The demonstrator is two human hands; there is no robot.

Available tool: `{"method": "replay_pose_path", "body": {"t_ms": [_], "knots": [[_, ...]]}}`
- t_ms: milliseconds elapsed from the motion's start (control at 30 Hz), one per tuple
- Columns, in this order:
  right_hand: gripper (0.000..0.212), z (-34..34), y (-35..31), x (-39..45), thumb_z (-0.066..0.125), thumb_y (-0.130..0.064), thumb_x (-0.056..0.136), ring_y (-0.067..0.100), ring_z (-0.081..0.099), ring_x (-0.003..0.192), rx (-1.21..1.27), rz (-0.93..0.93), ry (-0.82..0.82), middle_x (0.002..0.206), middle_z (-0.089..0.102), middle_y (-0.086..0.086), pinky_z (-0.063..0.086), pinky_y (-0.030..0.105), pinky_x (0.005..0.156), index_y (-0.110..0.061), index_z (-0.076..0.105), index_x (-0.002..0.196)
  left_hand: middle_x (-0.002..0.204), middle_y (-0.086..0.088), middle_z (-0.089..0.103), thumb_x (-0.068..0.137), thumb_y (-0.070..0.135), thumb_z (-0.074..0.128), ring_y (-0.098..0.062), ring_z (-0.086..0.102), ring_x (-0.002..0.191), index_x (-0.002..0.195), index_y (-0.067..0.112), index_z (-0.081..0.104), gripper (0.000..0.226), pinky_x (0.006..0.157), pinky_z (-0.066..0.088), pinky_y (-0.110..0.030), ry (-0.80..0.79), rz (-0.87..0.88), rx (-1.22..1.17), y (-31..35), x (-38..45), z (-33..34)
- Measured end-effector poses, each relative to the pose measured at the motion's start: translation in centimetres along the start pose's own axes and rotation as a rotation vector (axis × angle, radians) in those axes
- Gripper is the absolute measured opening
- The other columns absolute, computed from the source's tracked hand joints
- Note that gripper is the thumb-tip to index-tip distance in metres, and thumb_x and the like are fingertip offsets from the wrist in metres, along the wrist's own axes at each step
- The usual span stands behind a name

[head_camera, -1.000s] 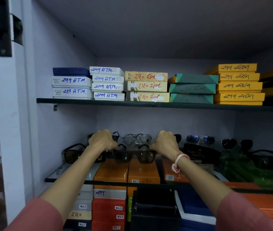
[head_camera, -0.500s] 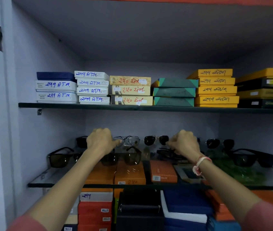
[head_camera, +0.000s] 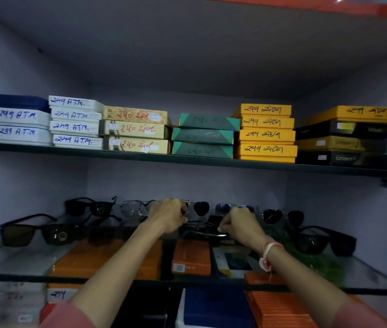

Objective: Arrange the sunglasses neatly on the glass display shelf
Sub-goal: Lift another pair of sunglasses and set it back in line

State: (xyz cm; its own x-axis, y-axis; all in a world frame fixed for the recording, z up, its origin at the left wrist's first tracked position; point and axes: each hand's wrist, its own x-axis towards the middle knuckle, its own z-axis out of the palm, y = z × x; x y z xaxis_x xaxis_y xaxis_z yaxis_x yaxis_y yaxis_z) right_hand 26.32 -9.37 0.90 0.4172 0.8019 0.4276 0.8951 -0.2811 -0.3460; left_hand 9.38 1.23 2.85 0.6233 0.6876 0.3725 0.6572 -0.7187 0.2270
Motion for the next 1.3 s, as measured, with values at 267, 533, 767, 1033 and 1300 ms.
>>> {"method": "replay_pose_path", "body": {"t_ms": [267, 533, 767, 1033, 1300], "knots": [[0.014, -1.1, 0.7, 0.4, 0.071, -0.022, 0.088, 0.016, 0.073, 0.073, 0.122, -0.107, 0.281, 0.086, 0.081, 0.006, 0.062, 0.034, 0.074, -0.015, 0.082, 0.092, 0.087, -0.012, 0.077, 0.082, 0.033, 0.073, -0.016, 0.07, 0.059, 0.106, 0.008, 0.071, 0.035, 0.059, 0.061, -0.028, 0.007, -0.072, -0.439, 0.4, 0.2, -0.2], [0.016, -0.8, -0.9, 0.4, 0.074, -0.018, 0.081, 0.022, 0.075, 0.078, 0.26, 0.03, 0.4, 0.092, 0.08, 0.009, 0.062, 0.027, 0.074, -0.012, 0.082, 0.094, 0.081, -0.006, 0.078, 0.08, 0.042, 0.073, -0.022, 0.073, 0.078, 0.086, 0.014, 0.081, 0.029, 0.069, 0.058, -0.032, 0.17, -0.179, -0.226, -0.5, -0.7, -2.0], [0.014, 0.3, -1.8, -0.5, 0.079, -0.021, 0.076, 0.022, 0.073, 0.071, 0.167, 0.072, 0.265, 0.075, 0.079, 0.01, 0.062, 0.032, 0.068, -0.008, 0.083, 0.076, 0.089, -0.018, 0.073, 0.077, 0.031, 0.072, -0.033, 0.069, 0.088, 0.067, 0.005, 0.066, 0.028, 0.069, 0.05, -0.034, 0.084, -0.285, -0.124, -1.5, -1.2, -1.8], [0.02, 0.8, -1.9, -0.3, 0.079, -0.023, 0.079, 0.019, 0.074, 0.069, 0.148, 0.086, 0.161, 0.079, 0.079, 0.01, 0.063, 0.032, 0.07, -0.003, 0.081, 0.083, 0.056, 0.002, 0.046, 0.077, 0.033, 0.073, -0.02, 0.053, 0.068, 0.053, 0.015, 0.045, 0.041, 0.064, 0.043, -0.031, -0.015, -0.274, -0.057, -1.9, -0.8, -1.5], [0.023, 1.0, -2.0, 0.0, 0.078, -0.023, 0.08, 0.021, 0.073, 0.069, 0.146, 0.065, 0.153, 0.077, 0.077, 0.012, 0.062, 0.031, 0.067, -0.001, 0.078, 0.085, 0.058, 0.001, 0.052, 0.075, 0.037, 0.076, -0.019, 0.057, 0.066, 0.056, 0.014, 0.049, 0.041, 0.061, 0.045, -0.031, 0.019, -0.297, -0.051, -2.1, -0.4, -0.9]]}}
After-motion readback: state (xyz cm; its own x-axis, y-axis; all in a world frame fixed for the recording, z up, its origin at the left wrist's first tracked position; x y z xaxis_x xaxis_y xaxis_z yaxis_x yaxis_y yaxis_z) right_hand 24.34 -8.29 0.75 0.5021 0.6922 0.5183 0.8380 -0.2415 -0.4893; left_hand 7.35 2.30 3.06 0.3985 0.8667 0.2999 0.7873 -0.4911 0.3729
